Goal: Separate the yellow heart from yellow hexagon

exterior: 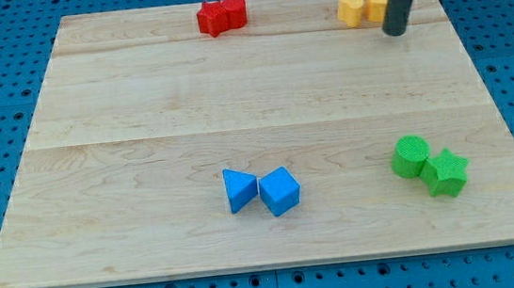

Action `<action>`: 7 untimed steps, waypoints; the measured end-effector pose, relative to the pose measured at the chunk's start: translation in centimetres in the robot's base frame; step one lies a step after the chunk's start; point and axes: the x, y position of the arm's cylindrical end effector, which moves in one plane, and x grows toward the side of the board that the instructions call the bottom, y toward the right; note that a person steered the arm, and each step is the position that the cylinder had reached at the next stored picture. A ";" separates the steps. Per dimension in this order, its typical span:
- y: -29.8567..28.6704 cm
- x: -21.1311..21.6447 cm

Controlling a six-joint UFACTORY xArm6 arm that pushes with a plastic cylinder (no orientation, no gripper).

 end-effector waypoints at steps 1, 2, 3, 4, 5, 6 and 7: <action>-0.1 -2.4; -1.8 -2.7; -4.5 -2.7; -5.9 -2.7; -7.7 -2.7; -8.5 -2.8; -11.8 -1.8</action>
